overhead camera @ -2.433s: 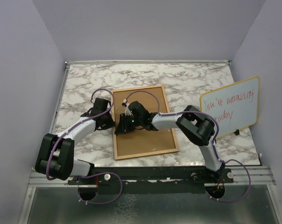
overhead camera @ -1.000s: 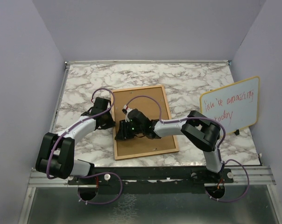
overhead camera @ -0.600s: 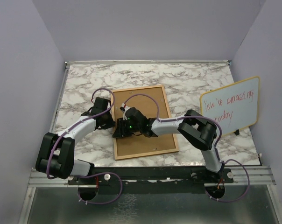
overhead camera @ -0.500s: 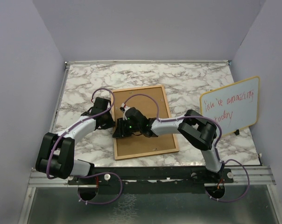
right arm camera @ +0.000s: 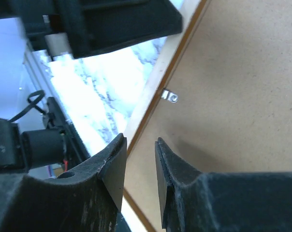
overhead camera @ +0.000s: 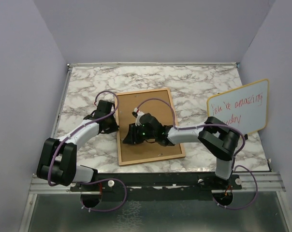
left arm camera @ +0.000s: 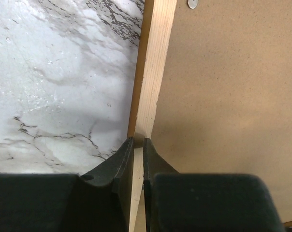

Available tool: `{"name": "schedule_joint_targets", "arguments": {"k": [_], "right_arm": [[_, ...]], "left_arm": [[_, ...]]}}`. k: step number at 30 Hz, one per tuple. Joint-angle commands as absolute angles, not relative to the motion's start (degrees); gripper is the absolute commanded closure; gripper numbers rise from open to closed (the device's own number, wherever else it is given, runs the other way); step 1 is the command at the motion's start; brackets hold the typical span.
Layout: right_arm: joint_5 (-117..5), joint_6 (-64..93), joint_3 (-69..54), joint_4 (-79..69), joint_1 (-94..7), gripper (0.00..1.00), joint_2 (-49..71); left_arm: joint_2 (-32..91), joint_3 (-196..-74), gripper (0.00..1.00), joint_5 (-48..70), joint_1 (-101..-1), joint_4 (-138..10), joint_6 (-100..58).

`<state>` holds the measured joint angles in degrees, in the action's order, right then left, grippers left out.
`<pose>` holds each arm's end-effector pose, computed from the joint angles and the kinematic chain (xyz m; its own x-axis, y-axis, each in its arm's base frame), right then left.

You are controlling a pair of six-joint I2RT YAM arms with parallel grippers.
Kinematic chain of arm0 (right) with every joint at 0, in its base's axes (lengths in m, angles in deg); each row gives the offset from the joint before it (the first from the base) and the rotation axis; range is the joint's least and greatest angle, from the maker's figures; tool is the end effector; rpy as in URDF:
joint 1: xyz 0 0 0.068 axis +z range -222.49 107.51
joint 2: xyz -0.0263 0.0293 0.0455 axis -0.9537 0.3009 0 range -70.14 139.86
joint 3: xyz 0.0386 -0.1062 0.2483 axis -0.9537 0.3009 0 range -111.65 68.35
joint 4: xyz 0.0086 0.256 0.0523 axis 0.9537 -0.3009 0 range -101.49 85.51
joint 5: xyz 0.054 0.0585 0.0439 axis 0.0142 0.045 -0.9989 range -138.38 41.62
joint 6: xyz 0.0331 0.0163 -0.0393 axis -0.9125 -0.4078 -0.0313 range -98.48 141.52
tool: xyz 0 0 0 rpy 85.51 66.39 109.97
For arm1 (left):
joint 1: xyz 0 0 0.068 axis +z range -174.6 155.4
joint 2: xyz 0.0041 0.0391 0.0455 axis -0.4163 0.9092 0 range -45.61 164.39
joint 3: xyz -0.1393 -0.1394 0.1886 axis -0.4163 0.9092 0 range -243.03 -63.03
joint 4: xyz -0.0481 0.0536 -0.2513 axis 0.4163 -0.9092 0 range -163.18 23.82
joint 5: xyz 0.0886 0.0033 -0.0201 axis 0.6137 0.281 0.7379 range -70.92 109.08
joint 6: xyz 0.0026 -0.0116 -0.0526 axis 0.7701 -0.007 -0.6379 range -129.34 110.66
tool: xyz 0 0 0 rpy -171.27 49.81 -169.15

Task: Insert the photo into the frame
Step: Install the photo frame at the center of the board.

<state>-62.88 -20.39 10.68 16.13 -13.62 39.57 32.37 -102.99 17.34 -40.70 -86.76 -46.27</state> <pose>0.1990 0.3467 0.1492 -0.8279 -0.1199 -0.5479 -0.5189 0.5343 0.6673 0.2419 -0.0710 0.1745 -0.8312 -0.3852 -0.4010 -0.2590 0.9064 -0.3338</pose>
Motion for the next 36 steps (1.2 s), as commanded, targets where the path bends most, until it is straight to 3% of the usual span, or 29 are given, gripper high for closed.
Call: {"name": "schedule_joint_targets", "arguments": {"k": [1, 12, 20, 36], "right_arm": [[-59.3, -19.8, 13.9, 20.5, -13.4, 0.65, 33.8], [-48.6, -23.5, 9.1, 10.7, -17.1, 0.65, 32.9], [-52.3, -26.8, -3.5, 0.2, -24.5, 0.64, 41.5], [-57.7, -21.9, -26.3, -6.9, -24.8, 0.63, 59.2]], "left_arm": [[31.0, -105.3, 0.87, 18.1, -40.7, -87.8, -45.3], [32.8, -105.9, 0.65, 16.6, -40.7, -85.7, -45.1], [34.9, -107.1, 0.65, 20.9, -40.7, -84.9, -47.8], [37.6, -105.1, 0.71, 23.5, -40.6, -81.9, -49.3]]}}
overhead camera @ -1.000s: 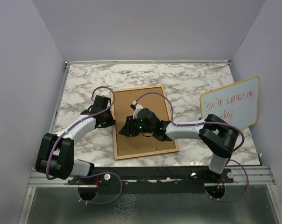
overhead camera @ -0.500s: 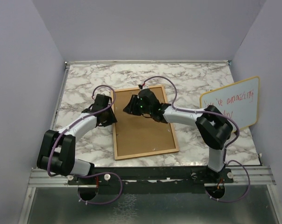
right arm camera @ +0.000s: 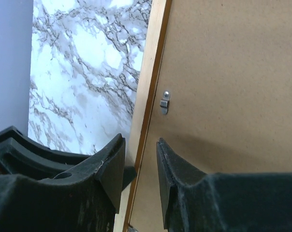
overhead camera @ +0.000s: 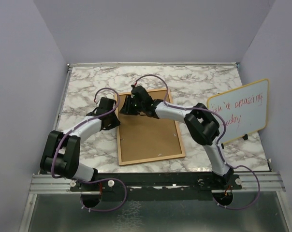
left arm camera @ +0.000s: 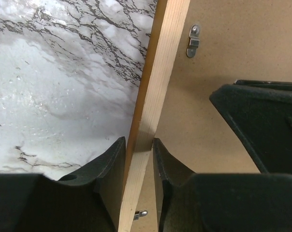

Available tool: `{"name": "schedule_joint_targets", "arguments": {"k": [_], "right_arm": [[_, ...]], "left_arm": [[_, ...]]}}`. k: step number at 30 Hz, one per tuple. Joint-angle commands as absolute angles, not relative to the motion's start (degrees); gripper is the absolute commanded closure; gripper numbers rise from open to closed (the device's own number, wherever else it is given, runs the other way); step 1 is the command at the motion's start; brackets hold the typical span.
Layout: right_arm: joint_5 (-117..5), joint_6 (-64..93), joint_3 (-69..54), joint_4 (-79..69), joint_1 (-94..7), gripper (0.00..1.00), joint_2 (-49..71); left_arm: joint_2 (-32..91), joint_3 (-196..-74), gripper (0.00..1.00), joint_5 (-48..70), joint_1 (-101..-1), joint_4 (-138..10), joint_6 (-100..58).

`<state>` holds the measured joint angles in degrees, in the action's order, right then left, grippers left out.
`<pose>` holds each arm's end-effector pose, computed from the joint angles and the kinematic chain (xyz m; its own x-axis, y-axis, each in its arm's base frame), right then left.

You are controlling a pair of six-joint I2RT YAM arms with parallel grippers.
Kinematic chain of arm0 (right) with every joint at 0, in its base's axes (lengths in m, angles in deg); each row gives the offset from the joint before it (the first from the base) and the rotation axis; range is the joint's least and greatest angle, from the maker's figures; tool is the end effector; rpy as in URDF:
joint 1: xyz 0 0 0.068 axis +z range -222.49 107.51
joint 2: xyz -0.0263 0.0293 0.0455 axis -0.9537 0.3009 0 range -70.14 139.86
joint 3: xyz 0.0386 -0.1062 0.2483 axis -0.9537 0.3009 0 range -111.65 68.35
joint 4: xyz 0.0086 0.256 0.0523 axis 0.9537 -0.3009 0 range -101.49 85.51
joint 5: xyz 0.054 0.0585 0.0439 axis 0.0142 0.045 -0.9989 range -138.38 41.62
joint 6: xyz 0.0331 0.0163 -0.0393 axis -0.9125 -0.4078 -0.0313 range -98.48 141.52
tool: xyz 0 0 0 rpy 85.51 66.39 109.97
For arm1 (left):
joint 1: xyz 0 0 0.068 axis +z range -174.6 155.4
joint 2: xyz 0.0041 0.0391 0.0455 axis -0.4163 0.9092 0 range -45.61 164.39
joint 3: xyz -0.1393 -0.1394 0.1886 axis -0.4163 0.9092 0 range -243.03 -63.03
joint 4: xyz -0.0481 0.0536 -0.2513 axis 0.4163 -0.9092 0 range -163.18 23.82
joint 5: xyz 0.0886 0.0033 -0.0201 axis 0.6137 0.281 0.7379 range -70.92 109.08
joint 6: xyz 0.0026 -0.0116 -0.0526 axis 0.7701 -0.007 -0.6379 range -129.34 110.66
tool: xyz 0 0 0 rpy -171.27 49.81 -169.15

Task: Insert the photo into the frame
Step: Install the photo frame at the center of the board.

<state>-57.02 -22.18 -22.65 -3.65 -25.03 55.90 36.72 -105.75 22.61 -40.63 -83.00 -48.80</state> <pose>0.3346 0.3726 0.1740 -0.8361 0.0992 -0.5396 -0.3248 0.7031 0.6326 0.2623 -0.0731 0.1739 -0.7726 -0.4380 -0.4596 -0.3214 0.8941 -0.3119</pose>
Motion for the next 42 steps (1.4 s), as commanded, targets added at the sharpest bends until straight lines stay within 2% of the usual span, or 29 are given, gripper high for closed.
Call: {"name": "schedule_joint_targets", "arguments": {"k": [1, 9, 25, 42], "right_arm": [[-57.5, -22.1, -27.1, -7.2, -24.8, 0.63, 60.2], [-58.0, -22.9, -31.2, -8.0, -24.8, 0.63, 65.4], [-63.5, -25.8, -30.7, -2.7, -24.9, 0.62, 69.0], [-61.2, -26.8, -30.1, 3.0, -24.8, 0.62, 70.7]], "left_arm": [[37.6, -104.9, 0.72, 23.6, -40.6, -81.9, -49.3], [38.4, -103.8, 0.77, 22.6, -40.6, -82.2, -48.9], [39.5, -104.3, 0.77, 20.5, -40.5, -82.9, -48.5], [38.0, -103.5, 0.76, 20.3, -39.5, -84.8, -48.5]]}}
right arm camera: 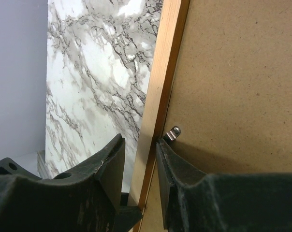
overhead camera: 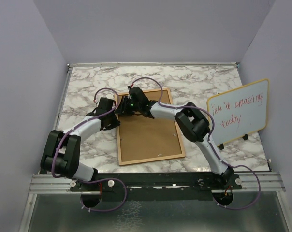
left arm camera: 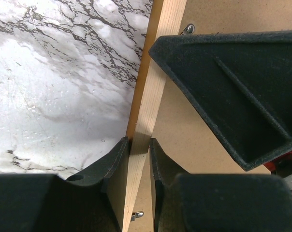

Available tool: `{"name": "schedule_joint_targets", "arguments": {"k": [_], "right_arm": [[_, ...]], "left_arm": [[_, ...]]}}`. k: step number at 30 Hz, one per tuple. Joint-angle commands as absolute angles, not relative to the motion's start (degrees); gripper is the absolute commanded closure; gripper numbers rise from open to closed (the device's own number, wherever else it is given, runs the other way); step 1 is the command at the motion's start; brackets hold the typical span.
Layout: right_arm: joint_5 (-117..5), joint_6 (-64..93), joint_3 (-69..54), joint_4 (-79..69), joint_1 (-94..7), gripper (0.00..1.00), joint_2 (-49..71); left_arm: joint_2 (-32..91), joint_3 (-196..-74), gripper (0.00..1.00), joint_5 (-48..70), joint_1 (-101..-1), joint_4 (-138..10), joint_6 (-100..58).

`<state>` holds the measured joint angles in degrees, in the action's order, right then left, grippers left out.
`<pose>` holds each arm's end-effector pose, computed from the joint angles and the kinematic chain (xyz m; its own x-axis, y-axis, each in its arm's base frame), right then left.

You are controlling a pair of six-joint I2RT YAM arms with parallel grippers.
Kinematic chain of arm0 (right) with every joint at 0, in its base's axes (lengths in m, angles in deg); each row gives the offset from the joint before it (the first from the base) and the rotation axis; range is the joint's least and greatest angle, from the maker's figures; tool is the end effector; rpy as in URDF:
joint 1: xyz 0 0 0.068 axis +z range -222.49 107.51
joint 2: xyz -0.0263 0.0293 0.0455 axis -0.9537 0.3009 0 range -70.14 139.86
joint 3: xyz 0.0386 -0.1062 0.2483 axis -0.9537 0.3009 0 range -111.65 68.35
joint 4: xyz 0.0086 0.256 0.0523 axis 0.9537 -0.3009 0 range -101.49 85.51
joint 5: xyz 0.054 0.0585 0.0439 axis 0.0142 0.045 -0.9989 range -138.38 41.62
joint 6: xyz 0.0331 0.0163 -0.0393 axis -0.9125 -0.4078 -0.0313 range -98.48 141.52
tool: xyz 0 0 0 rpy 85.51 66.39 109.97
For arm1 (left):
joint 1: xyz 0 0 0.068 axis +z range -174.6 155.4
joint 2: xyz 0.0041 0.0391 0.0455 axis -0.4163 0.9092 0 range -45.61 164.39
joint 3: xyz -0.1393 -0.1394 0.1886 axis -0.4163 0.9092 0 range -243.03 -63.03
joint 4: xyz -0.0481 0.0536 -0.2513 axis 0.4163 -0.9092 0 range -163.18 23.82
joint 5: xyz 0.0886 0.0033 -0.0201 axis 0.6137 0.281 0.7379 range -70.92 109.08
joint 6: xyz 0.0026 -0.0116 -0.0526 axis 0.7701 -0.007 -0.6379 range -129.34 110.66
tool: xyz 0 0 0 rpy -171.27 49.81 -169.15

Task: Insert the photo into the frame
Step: Install the photo frame at the center of the board.

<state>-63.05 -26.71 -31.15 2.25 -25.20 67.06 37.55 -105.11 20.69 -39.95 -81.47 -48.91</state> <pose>0.3578 0.4009 0.1347 -0.8725 0.1186 -0.4740 -0.3114 0.6126 0.7264 0.2639 -0.0714 0.1686 -0.7779 -0.4468 -0.4419 -0.3190 0.8866 -0.3348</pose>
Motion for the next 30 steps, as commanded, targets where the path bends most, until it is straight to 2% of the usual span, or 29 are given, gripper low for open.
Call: {"name": "schedule_joint_targets", "arguments": {"k": [1, 8, 14, 30], "right_arm": [[-61.0, -26.7, -29.8, 3.6, -24.8, 0.62, 70.5], [-59.8, -24.5, -23.2, 10.3, -24.9, 0.61, 64.2], [-58.0, -23.5, -20.4, 10.4, -24.9, 0.6, 60.5], [-60.6, -24.8, -27.1, 8.2, -24.8, 0.6, 68.6]], "left_arm": [[37.9, -103.5, 0.76, 20.3, -39.5, -84.9, -48.4], [37.2, -104.7, 0.76, 20.7, -38.5, -85.9, -47.9], [38.2, -105.5, 0.75, 22.7, -38.1, -86.6, -46.7], [39.1, -105.9, 0.76, 20.5, -37.8, -86.7, -47.0]]}}
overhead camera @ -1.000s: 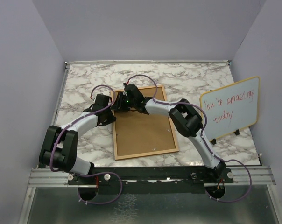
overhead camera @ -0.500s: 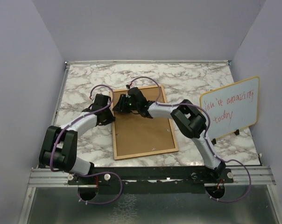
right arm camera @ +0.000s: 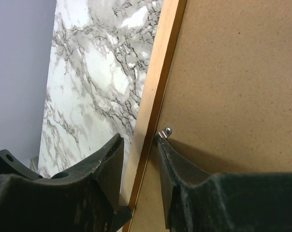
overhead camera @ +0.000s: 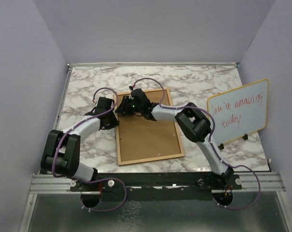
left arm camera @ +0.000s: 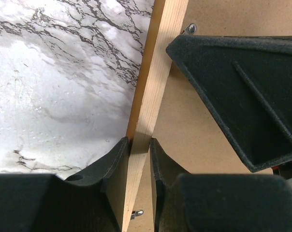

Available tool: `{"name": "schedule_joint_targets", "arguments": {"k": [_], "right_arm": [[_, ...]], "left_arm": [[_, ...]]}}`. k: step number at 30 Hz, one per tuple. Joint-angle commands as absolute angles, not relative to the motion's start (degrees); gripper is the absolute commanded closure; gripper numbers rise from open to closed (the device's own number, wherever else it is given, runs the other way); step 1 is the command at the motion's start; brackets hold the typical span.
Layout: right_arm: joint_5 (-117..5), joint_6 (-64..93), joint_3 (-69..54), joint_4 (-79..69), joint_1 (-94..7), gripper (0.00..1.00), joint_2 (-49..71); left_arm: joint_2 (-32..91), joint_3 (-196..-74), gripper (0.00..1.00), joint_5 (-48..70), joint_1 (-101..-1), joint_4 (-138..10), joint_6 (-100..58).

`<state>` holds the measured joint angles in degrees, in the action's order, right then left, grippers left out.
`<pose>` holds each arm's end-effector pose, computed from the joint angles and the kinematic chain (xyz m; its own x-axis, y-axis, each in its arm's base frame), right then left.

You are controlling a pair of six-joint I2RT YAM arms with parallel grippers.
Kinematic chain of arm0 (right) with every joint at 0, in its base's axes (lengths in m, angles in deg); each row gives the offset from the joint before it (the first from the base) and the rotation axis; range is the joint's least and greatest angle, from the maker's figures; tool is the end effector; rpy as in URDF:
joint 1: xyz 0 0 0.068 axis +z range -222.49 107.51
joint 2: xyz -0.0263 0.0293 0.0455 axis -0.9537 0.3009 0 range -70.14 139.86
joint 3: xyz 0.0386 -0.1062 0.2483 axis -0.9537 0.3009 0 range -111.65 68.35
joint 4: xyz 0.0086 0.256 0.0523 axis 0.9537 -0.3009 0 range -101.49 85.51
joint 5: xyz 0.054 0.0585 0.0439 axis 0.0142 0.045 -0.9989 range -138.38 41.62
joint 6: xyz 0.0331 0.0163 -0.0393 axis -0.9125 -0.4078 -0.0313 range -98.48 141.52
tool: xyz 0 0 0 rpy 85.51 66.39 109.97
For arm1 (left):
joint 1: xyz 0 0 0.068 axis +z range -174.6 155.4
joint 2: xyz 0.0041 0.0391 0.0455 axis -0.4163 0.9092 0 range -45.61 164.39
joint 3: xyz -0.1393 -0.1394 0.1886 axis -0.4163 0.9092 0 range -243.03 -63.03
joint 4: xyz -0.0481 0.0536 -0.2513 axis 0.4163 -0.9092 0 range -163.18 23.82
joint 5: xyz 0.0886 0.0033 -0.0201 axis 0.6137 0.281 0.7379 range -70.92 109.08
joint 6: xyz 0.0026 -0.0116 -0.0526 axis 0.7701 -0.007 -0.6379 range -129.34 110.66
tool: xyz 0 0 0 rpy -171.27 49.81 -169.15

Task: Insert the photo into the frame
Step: Install the photo frame at the center of the board.

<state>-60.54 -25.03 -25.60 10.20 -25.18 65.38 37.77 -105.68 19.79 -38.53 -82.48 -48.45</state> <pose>0.3529 0.3936 0.1316 -0.8250 0.1524 -0.5443 -0.3592 0.6020 0.7131 0.2661 -0.0655 0.1694 -0.7795 -0.4565 -0.4289 -0.3319 0.8817 -0.3353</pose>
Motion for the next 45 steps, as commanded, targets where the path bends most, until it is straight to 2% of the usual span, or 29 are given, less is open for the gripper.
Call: {"name": "schedule_joint_targets", "arguments": {"k": [1, 27, 33, 39, 45], "right_arm": [[-61.0, -24.9, -27.4, 8.3, -24.8, 0.6, 68.8], [-53.5, -37.8, -23.7, 12.1, -24.8, 0.6, 70.7], [-54.2, -39.0, -23.5, 12.6, -24.8, 0.57, 70.3], [-54.7, -35.7, -16.9, 15.4, -24.8, 0.55, 61.8], [-50.6, -29.1, -14.2, 8.0, -24.8, 0.55, 49.5]], "left_arm": [[39.0, -105.9, 0.76, 20.4, -37.8, -86.7, -47.0], [39.1, -105.9, 0.77, 19.2, -37.8, -86.6, -47.2], [38.8, -106.2, 0.76, 19.3, -37.7, -86.8, -47.2], [37.6, -108.2, 0.76, 20.0, -37.0, -88.1, -46.5], [34.2, -111.8, 0.71, 19.9, -36.1, -90.0, -44.8]]}}
